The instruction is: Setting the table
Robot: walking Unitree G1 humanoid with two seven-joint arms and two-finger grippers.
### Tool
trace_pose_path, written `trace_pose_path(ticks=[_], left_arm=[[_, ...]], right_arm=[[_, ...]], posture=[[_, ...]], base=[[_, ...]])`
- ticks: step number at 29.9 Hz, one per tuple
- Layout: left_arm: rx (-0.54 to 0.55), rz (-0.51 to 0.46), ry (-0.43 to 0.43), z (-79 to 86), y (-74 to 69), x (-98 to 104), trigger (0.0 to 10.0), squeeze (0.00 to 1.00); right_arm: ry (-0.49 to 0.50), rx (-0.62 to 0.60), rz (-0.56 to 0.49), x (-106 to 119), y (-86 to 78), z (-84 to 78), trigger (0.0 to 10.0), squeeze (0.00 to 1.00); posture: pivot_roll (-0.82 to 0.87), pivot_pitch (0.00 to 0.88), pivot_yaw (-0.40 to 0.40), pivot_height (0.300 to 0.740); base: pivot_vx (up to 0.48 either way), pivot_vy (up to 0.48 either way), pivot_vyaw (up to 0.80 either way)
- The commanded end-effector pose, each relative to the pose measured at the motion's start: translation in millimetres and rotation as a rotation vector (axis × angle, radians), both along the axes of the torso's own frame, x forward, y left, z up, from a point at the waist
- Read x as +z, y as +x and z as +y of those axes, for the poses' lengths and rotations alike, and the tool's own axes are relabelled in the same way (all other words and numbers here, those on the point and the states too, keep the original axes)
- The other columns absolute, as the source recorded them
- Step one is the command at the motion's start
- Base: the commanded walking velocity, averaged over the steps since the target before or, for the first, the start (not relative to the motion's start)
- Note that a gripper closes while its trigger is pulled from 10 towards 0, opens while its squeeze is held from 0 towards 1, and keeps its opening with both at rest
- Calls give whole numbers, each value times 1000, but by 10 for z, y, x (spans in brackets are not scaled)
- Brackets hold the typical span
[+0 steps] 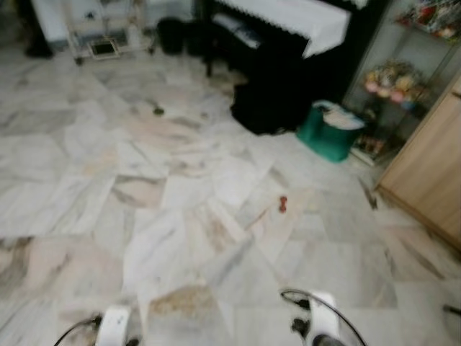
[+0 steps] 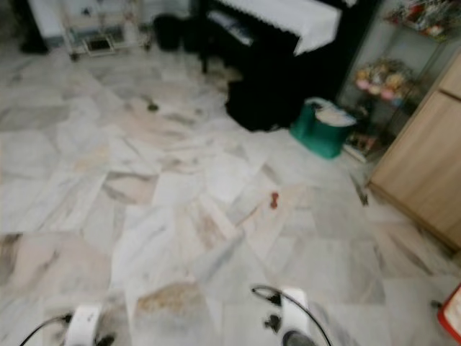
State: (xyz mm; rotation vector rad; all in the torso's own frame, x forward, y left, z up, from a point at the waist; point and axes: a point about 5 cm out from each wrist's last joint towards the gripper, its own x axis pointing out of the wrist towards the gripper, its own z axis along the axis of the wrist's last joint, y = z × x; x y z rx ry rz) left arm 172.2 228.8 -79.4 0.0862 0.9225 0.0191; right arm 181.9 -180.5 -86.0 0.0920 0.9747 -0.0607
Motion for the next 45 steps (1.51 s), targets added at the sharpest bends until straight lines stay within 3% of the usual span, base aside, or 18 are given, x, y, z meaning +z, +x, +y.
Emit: trace_pose_path(ticks=[1, 22, 37, 45], left_arm=[[16, 35, 5, 56, -98, -34, 10000, 0], [7, 19, -6, -72, 24, -15, 10000, 0], [-2, 33, 7, 28, -34, -16, 10000, 0], [-20, 21, 24, 10, 66, 22, 10000, 0]], right_arm=[[15, 0, 2, -11, -11, 63, 10000, 0], [6, 0, -6, 2, 16, 53, 10000, 0], [0, 9, -3, -6, -1, 65, 10000, 0], [13, 8, -19, 5, 32, 129, 10000, 0]], posture=[[-2, 0, -72, 740], [14, 0, -83, 740], [29, 0, -75, 740], [50, 0, -46, 740]], base=[[0, 0, -756], [0, 0, -756], [0, 0, -757], [0, 0, -656]])
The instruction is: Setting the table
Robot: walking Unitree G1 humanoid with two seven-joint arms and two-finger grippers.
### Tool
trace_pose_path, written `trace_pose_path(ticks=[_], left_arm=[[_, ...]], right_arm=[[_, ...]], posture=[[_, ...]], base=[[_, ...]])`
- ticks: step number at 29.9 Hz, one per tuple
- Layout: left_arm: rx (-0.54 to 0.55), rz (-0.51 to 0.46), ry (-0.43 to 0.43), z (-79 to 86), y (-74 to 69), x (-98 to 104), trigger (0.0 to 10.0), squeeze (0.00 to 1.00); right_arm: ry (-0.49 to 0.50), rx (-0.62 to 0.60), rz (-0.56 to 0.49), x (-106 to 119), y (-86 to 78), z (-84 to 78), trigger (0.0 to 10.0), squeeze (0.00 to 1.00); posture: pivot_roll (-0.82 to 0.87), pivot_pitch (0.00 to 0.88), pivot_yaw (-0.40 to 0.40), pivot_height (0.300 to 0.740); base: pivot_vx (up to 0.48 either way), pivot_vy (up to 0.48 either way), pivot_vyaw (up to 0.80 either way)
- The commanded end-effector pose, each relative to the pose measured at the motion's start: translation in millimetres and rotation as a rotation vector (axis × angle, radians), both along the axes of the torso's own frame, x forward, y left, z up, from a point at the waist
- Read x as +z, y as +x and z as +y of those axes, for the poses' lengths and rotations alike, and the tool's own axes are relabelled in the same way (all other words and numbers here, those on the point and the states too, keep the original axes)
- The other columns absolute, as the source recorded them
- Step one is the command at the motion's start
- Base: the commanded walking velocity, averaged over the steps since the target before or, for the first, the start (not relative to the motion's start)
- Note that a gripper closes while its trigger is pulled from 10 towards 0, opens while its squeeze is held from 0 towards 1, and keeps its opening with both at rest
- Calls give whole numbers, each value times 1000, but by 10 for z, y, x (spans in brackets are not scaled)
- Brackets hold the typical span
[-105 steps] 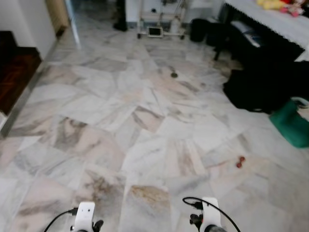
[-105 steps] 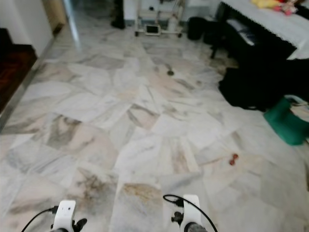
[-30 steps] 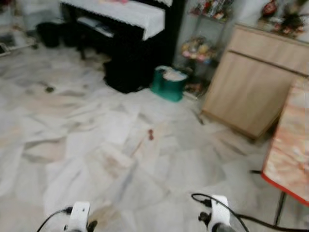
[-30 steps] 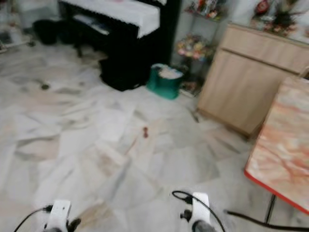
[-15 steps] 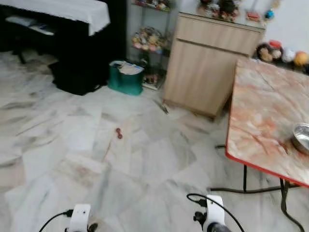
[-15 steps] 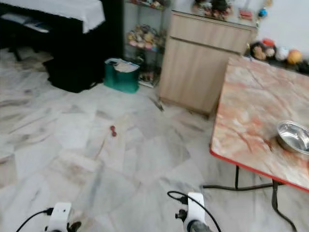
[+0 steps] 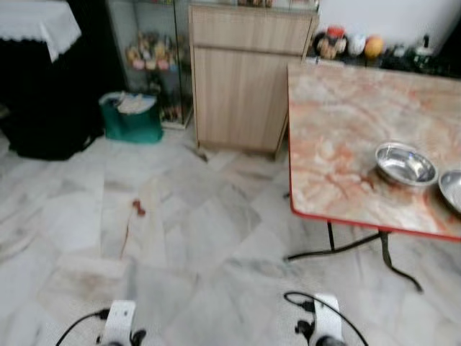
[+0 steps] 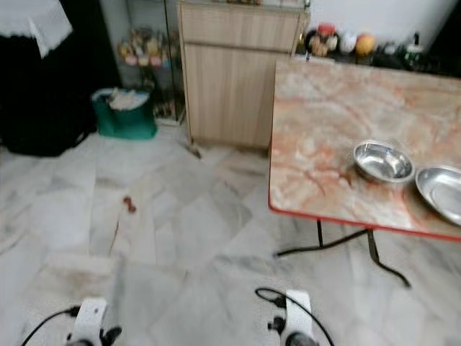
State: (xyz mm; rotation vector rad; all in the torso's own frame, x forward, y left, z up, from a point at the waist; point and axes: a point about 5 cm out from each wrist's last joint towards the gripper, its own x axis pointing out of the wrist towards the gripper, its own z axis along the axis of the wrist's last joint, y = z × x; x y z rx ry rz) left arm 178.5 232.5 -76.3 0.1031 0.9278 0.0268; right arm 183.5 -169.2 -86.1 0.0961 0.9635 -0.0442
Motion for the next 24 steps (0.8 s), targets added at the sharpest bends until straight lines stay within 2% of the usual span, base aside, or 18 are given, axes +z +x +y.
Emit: trace_pose_path(ticks=[1, 9, 14, 19, 24], left_arm=[[-20, 15, 7, -27, 13, -5, 10000, 0], [-10, -20, 26, 1, 179, 81, 10000, 0], [21, -51, 40, 143, 270, 171, 10000, 0], [42, -53, 46, 246, 284, 211, 10000, 0], [65, -45, 49, 360, 223, 218, 10000, 0]], right_arm=[[4, -5, -9, 9, 22, 24, 10000, 0], [25, -25, -33, 46, 108, 113, 10000, 0], [39, -14, -42, 65, 151, 191, 10000, 0], [37, -18, -40, 58, 138, 201, 10000, 0], [34, -28, -27, 23, 66, 182, 10000, 0]], posture=[[51, 0, -44, 740], [55, 0, -11, 740], [31, 0, 27, 740], [16, 0, 31, 740], [40, 0, 21, 740]], base=[[0, 0, 0], [0, 0, 0], [0, 0, 0], [0, 0, 0], [0, 0, 0]])
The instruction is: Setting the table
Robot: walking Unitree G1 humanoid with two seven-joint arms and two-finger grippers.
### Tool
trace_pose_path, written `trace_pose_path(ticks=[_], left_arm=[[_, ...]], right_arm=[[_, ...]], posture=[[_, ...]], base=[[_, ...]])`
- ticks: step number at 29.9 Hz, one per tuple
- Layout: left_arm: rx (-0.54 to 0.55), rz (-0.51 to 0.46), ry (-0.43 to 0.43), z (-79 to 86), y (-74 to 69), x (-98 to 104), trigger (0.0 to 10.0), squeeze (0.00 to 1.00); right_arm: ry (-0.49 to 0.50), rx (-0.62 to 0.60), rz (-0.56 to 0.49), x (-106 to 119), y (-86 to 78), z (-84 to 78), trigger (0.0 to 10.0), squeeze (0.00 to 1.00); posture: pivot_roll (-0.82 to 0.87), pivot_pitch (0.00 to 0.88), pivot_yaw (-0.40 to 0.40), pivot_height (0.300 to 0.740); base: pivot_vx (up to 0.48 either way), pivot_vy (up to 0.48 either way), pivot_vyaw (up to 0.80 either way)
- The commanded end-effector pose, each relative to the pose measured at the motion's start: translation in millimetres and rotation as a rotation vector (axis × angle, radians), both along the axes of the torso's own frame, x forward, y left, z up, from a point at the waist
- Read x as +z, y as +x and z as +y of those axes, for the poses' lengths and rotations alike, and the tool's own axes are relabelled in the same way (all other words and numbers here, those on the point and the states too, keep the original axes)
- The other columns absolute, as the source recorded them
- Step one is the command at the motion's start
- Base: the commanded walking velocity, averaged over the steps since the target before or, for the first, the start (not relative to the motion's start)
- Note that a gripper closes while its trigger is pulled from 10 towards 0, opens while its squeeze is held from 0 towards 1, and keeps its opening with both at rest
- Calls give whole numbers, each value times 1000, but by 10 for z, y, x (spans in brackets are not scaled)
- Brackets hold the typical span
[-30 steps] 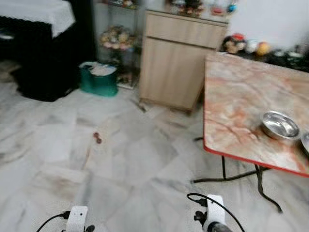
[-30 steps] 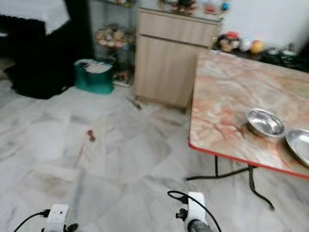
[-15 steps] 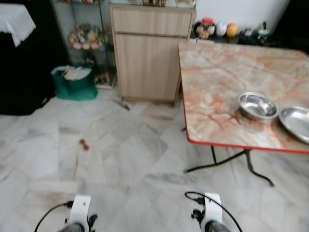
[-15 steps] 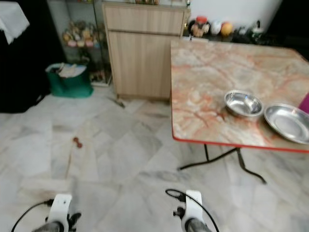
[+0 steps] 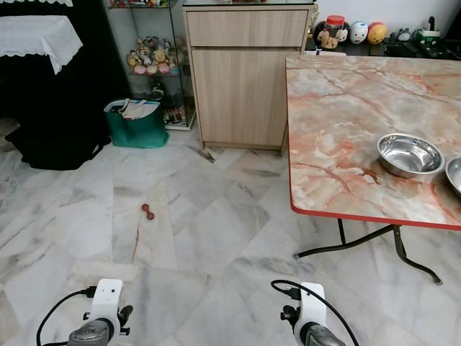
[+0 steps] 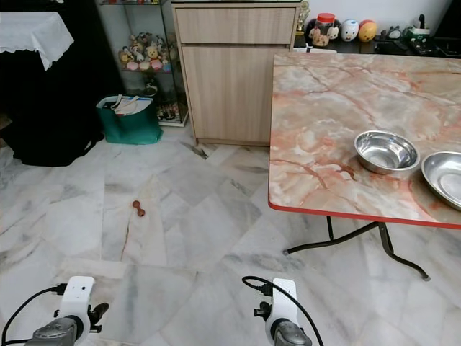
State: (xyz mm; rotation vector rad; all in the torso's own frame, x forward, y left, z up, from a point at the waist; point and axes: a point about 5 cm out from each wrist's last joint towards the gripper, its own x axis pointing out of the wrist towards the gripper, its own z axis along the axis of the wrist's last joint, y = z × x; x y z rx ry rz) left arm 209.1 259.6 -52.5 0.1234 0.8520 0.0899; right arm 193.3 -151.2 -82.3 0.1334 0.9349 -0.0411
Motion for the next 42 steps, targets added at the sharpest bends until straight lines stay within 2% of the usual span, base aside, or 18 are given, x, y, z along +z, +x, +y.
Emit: trace_pose_path(ticks=[1, 6, 12, 16, 23, 31, 42], left_arm=[[28, 32, 2, 104, -93, -20, 10000, 0], [62, 77, -12, 59, -292, -142, 10000, 0], [80, 102, -36, -40, -412, -231, 10000, 0], [69, 116, -27, -66, -375, -228, 10000, 0], [23, 107, -9, -69, -301, -193, 10000, 0], [2, 131, -18, -155, -354, -244, 10000, 0], [46, 124, -28, -183, -401, -272, 10000, 0]], right_arm=[[-1, -11, 5, -20, -42, -2, 10000, 0], [-14, -42, 47, -88, -191, -43, 10000, 0], [-23, -43, 83, -149, -338, -73, 10000, 0], [-18, -74, 92, -185, -444, -95, 10000, 0], [-29, -51, 92, -199, -496, -114, 10000, 0], [-29, -71, 93, -204, -522, -162, 10000, 0], [-32, -82, 88, -196, -505, -188, 10000, 0]], posture=[[40, 0, 21, 740], [31, 0, 6, 740], [11, 0, 0, 740], [-17, 0, 8, 740], [-36, 0, 2, 740], [-34, 0, -15, 740], [-15, 0, -29, 740]], base=[[0, 0, 0], [0, 0, 0], [0, 0, 0], [0, 0, 0], [0, 0, 0], [0, 0, 0], [0, 0, 0]])
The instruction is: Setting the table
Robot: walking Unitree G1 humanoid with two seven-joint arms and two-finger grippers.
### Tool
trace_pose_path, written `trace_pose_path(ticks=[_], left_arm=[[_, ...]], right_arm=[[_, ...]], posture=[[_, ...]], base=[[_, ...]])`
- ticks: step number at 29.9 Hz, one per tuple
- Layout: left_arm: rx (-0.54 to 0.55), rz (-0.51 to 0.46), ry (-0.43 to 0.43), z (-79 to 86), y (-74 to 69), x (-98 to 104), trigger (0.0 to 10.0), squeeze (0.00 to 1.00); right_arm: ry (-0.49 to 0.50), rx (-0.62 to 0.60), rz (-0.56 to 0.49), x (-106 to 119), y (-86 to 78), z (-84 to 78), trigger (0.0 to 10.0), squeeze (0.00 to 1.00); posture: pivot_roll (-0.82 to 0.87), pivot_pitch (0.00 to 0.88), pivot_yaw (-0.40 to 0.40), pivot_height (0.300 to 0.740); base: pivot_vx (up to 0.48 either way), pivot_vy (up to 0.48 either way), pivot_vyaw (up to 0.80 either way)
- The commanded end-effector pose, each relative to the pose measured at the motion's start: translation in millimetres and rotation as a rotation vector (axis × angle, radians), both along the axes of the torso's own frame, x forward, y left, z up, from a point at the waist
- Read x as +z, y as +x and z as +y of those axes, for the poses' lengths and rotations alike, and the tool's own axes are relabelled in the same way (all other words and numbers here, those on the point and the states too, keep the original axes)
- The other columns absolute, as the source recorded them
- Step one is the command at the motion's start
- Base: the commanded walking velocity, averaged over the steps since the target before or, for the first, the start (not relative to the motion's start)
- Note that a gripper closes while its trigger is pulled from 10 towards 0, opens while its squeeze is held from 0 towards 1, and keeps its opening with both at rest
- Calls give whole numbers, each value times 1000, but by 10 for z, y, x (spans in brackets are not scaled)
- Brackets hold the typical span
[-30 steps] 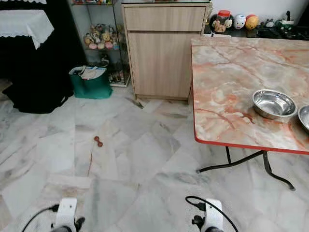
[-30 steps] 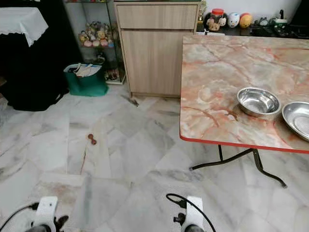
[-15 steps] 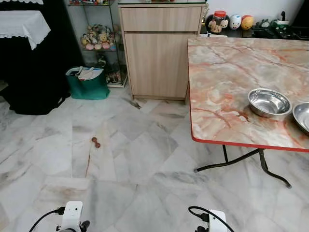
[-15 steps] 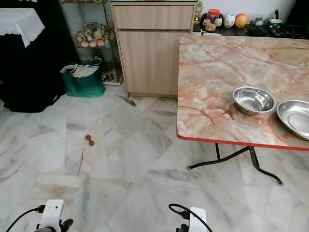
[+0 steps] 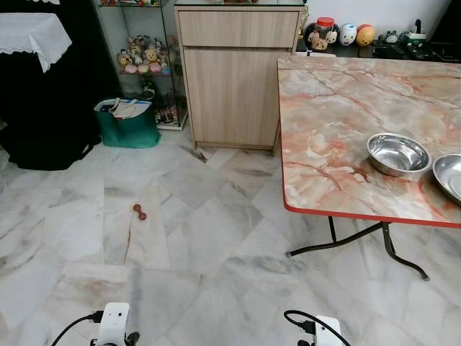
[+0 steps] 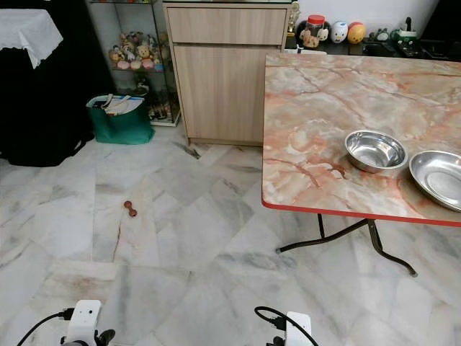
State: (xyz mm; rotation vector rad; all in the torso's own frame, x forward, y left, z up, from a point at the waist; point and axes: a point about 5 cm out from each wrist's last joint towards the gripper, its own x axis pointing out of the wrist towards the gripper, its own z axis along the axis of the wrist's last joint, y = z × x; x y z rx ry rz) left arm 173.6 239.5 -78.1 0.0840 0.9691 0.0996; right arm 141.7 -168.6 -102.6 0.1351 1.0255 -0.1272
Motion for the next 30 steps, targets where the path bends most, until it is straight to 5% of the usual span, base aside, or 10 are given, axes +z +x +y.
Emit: trace_pose_path(ticks=[1, 10, 16, 30], left_arm=[[16, 15, 7, 29, -65, -22, 10000, 0], [31, 27, 10, 92, -146, -37, 10000, 0], [29, 23, 12, 94, -137, -33, 10000, 0], [-2, 5, 0, -107, -37, -43, 10000, 0]], right_arm=[[-1, -16, -9, 7, 11, -17, 10000, 0], [4, -22, -3, 2, 0, -21, 10000, 0], [0, -12, 5, -1, -4, -29, 10000, 0], [-14, 3, -1, 6, 6, -54, 10000, 0]], posture=[[-15, 0, -29, 740], [-2, 0, -37, 740], [1, 0, -43, 740], [14, 0, -57, 740]], base=[[0, 0, 0], [0, -85, 0], [0, 0, -756], [0, -280, 0]])
